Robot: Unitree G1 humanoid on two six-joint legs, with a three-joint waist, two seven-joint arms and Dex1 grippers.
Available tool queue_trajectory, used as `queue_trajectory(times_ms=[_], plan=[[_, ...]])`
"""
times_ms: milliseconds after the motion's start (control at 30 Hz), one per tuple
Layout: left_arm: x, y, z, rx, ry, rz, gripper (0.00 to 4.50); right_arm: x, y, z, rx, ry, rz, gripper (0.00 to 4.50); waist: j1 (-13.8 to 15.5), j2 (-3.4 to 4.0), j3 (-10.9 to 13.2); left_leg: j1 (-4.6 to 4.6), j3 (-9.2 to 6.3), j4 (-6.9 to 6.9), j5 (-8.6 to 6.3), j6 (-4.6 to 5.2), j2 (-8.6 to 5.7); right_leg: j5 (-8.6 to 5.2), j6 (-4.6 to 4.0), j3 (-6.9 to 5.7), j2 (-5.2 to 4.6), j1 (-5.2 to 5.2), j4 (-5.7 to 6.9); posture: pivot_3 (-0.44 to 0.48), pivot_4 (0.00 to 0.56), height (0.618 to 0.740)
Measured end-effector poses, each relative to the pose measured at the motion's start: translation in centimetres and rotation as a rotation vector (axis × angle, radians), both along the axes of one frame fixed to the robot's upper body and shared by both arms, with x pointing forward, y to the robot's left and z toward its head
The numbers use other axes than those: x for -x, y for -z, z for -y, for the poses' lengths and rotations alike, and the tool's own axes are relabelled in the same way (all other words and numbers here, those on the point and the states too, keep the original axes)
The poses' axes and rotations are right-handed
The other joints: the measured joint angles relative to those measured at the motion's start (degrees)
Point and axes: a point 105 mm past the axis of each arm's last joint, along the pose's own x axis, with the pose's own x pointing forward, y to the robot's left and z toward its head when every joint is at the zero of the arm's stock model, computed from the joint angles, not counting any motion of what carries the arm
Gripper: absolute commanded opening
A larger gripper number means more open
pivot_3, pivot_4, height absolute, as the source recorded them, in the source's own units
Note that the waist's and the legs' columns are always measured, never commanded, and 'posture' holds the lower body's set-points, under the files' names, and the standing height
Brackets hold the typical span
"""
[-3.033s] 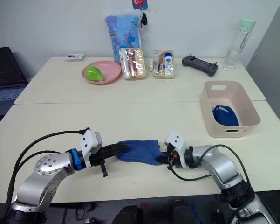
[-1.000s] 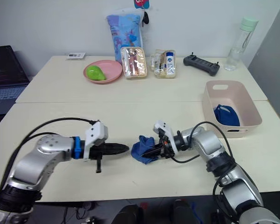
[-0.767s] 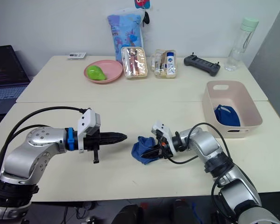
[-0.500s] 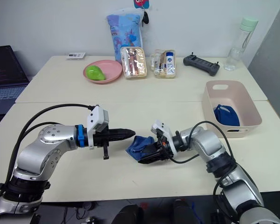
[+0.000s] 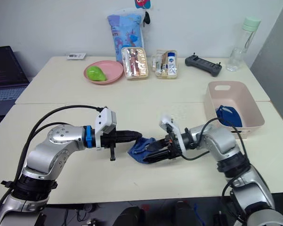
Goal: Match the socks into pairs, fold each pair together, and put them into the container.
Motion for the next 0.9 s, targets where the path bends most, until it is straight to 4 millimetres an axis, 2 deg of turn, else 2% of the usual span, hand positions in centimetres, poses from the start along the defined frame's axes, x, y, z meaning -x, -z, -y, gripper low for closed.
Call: queue_trajectory(times_ms=[200,367,467,600,900], plan=[[1.0,-0.3,1.0,0.006,0.055,-0.009,0.00,-1.4,1.0,1.3,0.061,0.043,0.082,3.37,-0.1,0.00,0.0,0.01,0.02,-0.01,0.00,0.00,0.00,0.00,0.00,0.00,0.00,0.01,0.01,0.000,0.150,0.740],[1.4,2.6,1.7,-0.102,0.082,0.000,0.00,-2.4,1.9,1.6,0.095,0.075,0.128,3.37,-0.1,0.00,0.0,0.01,0.01,-0.02,0.00,0.00,0.00,0.00,0.00,0.00,0.01,0.00,0.01,0.000,0.150,0.740],[1.2,3.1,1.7,-0.134,0.085,0.021,0.00,-2.3,2.2,0.9,0.091,0.068,0.134,3.37,-0.1,0.00,0.0,0.01,0.01,-0.02,0.00,0.00,0.00,0.00,0.00,0.01,0.01,0.00,0.02,0.000,0.150,0.740],[0.9,3.9,0.9,-0.170,0.064,0.023,0.00,-1.2,2.8,-0.3,0.073,0.026,0.123,3.37,0.0,0.00,0.0,-0.01,0.00,-0.01,0.00,0.00,0.00,0.00,0.00,0.00,0.00,0.00,0.01,0.000,0.150,0.740],[0.5,4.2,-1.7,-0.219,-0.012,0.008,0.00,-1.0,3.0,-0.6,0.072,0.021,0.121,3.37,-0.1,0.00,0.0,0.01,-0.01,-0.02,0.00,0.00,0.01,0.00,0.00,-0.01,0.00,-0.01,0.01,0.000,0.150,0.740]])
